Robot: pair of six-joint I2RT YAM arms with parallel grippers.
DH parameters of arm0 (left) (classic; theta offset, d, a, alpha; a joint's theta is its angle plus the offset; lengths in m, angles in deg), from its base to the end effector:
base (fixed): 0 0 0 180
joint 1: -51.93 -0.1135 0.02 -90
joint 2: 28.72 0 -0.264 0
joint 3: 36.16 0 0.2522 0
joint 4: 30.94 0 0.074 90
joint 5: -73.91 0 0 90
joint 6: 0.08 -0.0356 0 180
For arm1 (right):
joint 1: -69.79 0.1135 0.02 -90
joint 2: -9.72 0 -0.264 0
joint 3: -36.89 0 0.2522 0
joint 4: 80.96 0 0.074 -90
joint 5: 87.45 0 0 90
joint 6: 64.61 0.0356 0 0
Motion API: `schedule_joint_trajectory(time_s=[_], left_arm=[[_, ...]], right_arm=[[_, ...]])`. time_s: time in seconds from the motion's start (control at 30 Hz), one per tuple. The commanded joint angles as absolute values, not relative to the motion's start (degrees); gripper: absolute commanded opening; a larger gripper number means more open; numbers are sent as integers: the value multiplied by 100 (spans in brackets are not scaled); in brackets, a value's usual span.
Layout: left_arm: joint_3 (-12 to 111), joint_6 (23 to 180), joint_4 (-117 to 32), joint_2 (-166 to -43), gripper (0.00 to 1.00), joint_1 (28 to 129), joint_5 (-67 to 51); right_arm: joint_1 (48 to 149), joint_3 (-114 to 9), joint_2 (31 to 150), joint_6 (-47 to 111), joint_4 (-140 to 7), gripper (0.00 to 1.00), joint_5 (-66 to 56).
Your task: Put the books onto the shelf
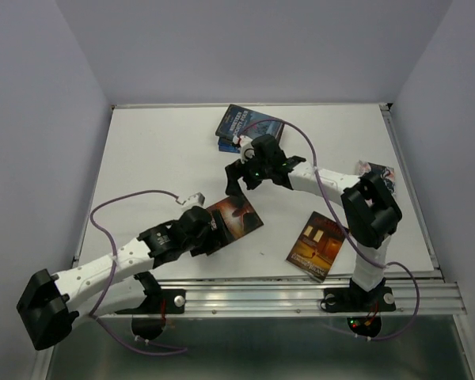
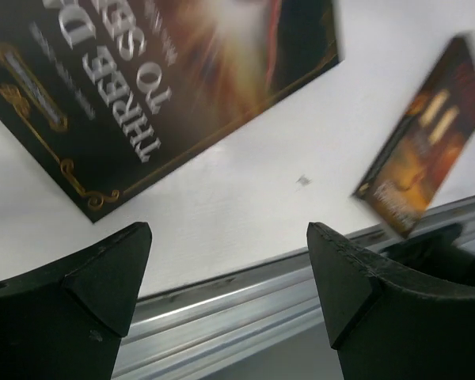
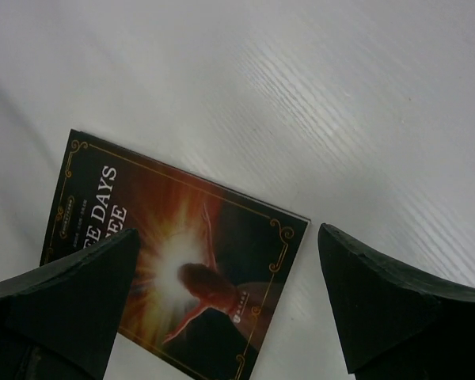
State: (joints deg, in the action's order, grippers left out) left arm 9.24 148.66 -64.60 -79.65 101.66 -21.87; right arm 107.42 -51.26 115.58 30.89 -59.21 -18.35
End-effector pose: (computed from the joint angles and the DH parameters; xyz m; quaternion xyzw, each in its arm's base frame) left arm 0.1252 -0.1422 0.2250 -0.0924 0.8977 -0.3211 0.2874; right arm 0.3211 0.2636 0.2226 -0.3205 0.8332 0.3068 0.3301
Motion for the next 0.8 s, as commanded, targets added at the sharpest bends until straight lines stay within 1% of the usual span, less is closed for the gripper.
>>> schedule_joint_trajectory(time_s=[0.0, 0.17, 0.27, 0.3, 0.33, 0.47, 0.57, 0.6, 0.77], left_arm=[[555, 14960, -5791, -8442, 92, 10824, -1635], [660, 14810, -5446, -9207, 93, 11090, -1205], [801, 15046, -5892, -9665, 97, 11038, -1590], [879, 15126, -6094, -9813, 98, 11011, -1965], [898, 15223, -6175, -9885, 99, 10959, -2091], [810, 15479, -5974, -10096, 99, 10415, -2075], [713, 15461, -5999, -10210, 99, 9861, -2065], [731, 15452, -6026, -10219, 99, 9729, -2118], [1108, 15338, -6078, -10280, 99, 9131, -2698]], right_arm=[[10811, -5869, 12149, 2724, -6113, 100, -2292], [10942, -6317, 12687, 2610, -6087, 100, -2715], [10996, -6476, 12977, 2381, -5929, 100, -2847], [10996, -6433, 13021, 2320, -5885, 100, -2873], [10996, -6432, 13057, 2302, -5885, 100, -2891], [10996, -6204, 13189, 2355, -5823, 100, -2698], [10996, -5924, 12952, 2398, -5744, 100, -2373], [10996, -5653, 12856, 2433, -5744, 100, -2285], [10996, -4922, 12047, 3118, -5709, 100, -1916]])
